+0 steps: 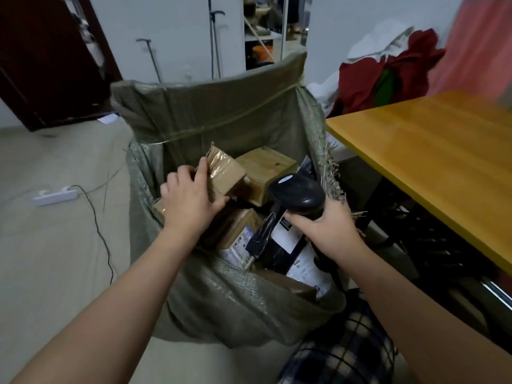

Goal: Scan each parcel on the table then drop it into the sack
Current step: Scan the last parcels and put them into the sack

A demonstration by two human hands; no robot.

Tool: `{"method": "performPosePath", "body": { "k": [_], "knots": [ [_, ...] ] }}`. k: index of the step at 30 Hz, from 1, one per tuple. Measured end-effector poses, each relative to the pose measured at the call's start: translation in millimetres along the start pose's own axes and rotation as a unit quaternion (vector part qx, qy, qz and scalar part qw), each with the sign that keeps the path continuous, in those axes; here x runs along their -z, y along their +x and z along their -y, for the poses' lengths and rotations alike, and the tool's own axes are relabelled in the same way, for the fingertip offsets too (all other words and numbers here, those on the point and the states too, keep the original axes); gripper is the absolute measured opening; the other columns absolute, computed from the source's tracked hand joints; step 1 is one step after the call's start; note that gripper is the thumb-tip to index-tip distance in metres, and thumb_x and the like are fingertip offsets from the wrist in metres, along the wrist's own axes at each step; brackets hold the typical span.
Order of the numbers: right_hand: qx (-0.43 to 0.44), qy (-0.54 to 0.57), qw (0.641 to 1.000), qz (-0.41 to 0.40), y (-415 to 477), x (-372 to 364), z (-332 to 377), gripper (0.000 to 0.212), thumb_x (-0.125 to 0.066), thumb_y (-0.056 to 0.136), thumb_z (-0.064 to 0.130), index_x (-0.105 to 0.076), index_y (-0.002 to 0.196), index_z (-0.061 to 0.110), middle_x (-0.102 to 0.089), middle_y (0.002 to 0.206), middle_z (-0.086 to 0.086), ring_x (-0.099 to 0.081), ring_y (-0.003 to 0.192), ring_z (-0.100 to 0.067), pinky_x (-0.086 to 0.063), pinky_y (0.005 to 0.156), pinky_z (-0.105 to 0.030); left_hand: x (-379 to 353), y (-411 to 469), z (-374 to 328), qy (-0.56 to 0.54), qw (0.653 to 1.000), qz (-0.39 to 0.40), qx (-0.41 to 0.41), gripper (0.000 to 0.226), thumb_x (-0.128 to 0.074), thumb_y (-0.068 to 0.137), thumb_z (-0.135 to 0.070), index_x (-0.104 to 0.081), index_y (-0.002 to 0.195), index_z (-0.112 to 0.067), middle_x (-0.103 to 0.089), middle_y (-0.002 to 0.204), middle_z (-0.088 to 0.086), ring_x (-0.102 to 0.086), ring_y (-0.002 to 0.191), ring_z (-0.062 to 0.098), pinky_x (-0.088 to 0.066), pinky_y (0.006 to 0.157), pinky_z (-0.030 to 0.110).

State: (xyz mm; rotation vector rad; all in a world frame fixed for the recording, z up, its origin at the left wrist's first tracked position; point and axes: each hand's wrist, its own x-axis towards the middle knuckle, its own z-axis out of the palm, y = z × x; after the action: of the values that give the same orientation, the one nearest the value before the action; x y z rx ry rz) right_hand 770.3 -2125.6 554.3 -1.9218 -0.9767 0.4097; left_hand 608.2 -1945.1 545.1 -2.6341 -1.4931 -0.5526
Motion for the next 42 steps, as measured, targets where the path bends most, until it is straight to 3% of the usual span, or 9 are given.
{"method": "performPosePath", "body": {
  "k": [5, 12, 16, 18, 22, 28, 33, 39, 42],
  "knots": [
    [-0.020, 0.003, 1.000, 0.001, 3.0, 1.1, -6.8, 0.018, -0.078, 0.078, 0.029, -0.067, 0.085, 0.017, -0.063, 0.069, 0.005, -0.061, 0.073, -0.009, -0.043, 0.059, -0.021, -22.3, 29.3, 0.6, 0.055, 0.994, 0.093, -0.019, 0.085, -0.062, 0.088, -0.045, -0.012, 0.153, -0.024, -0.045, 0.133, 0.019, -0.049, 0.115, 0.039, -0.041, 0.091, 0.046],
    [-0.043, 0.015, 0.999, -0.016, -1.3, 8.1, -17.4, 0.019, -0.078, 0.078, 0.026, -0.068, 0.086, 0.011, -0.066, 0.065, -0.007, -0.066, 0.064, -0.021, -0.058, 0.069, -0.044, -35.1, 50.0, -7.7, 0.094, 0.984, 0.150, -0.014, 0.074, -0.052, 0.095, -0.031, -0.007, 0.152, -0.021, -0.043, 0.136, 0.019, -0.050, 0.117, 0.038, -0.040, 0.093, 0.044],
    [-0.040, 0.013, 0.999, -0.029, -9.9, 21.6, -18.1, 0.016, -0.077, 0.078, 0.027, -0.066, 0.084, 0.018, -0.069, 0.076, -0.001, -0.064, 0.074, -0.010, -0.051, 0.069, -0.029, -25.4, 48.9, -12.3, 0.093, 0.981, 0.171, 0.012, 0.078, -0.049, 0.096, -0.042, 0.001, 0.153, -0.021, -0.015, 0.155, 0.024, -0.020, 0.141, 0.041, -0.022, 0.113, 0.051],
    [-0.035, 0.022, 0.998, -0.046, -14.6, 33.5, -18.2, 0.020, -0.077, 0.078, 0.027, -0.067, 0.094, 0.021, -0.068, 0.084, 0.007, -0.060, 0.080, 0.000, -0.047, 0.068, -0.017, -14.0, 38.9, -29.5, 0.070, 0.990, 0.118, -0.028, 0.085, -0.052, 0.092, -0.051, -0.002, 0.153, -0.018, -0.007, 0.158, 0.022, -0.008, 0.145, 0.039, -0.012, 0.116, 0.051],
    [-0.037, 0.033, 0.994, -0.095, -28.8, 68.8, -21.9, 0.026, -0.078, 0.078, 0.028, -0.066, 0.101, 0.021, -0.065, 0.083, 0.011, -0.057, 0.079, 0.002, -0.041, 0.063, -0.012, 8.2, 13.1, -97.9, -0.027, 0.987, 0.045, -0.151, 0.072, -0.055, 0.091, -0.045, -0.024, 0.150, -0.017, -0.024, 0.153, 0.017, -0.019, 0.142, 0.034, -0.018, 0.116, 0.046],
    [-0.090, 0.021, 0.972, -0.215, -78.5, 154.8, -53.2, 0.019, -0.076, 0.079, 0.031, -0.060, 0.074, 0.023, -0.058, 0.061, 0.011, -0.054, 0.060, -0.004, -0.035, 0.049, -0.010, 30.1, -26.4, -227.7, -0.152, 0.936, 0.054, -0.312, 0.058, -0.055, 0.093, -0.039, -0.037, 0.144, -0.018, -0.040, 0.143, 0.009, -0.034, 0.133, 0.028, -0.030, 0.108, 0.040],
    [-0.176, 0.067, 0.923, -0.335, -136.9, 238.1, -83.0, 0.022, -0.074, 0.080, 0.030, -0.061, 0.068, 0.017, -0.057, 0.052, -0.003, -0.057, 0.044, -0.015, -0.044, 0.052, -0.025, 34.9, -65.7, -329.6, -0.228, 0.876, 0.094, -0.413, 0.053, -0.054, 0.095, -0.038, -0.039, 0.142, -0.019, -0.044, 0.139, 0.006, -0.038, 0.128, 0.027, -0.035, 0.104, 0.039],
    [-0.216, 0.133, 0.863, -0.436, -180.7, 308.3, -106.4, 0.024, -0.074, 0.082, 0.028, -0.063, 0.072, 0.009, -0.057, 0.056, -0.007, -0.059, 0.056, -0.030, -0.055, 0.069, -0.051, 23.7, -91.6, -432.7, -0.247, 0.832, 0.137, -0.478, 0.052, -0.058, 0.092, -0.033, -0.045, 0.139, -0.016, -0.046, 0.137, 0.010, -0.041, 0.126, 0.030, -0.034, 0.106, 0.039],
    [-0.226, 0.141, 0.843, -0.466, -186.3, 330.1, -117.2, 0.022, -0.073, 0.082, 0.027, -0.062, 0.072, 0.010, -0.057, 0.055, -0.008, -0.060, 0.058, -0.032, -0.055, 0.072, -0.053, 8.4, -96.6, -483.8, -0.232, 0.808, 0.177, -0.512, 0.053, -0.058, 0.091, -0.035, -0.045, 0.138, -0.014, -0.043, 0.139, 0.012, -0.040, 0.128, 0.032, -0.035, 0.107, 0.041]
  ]
}}
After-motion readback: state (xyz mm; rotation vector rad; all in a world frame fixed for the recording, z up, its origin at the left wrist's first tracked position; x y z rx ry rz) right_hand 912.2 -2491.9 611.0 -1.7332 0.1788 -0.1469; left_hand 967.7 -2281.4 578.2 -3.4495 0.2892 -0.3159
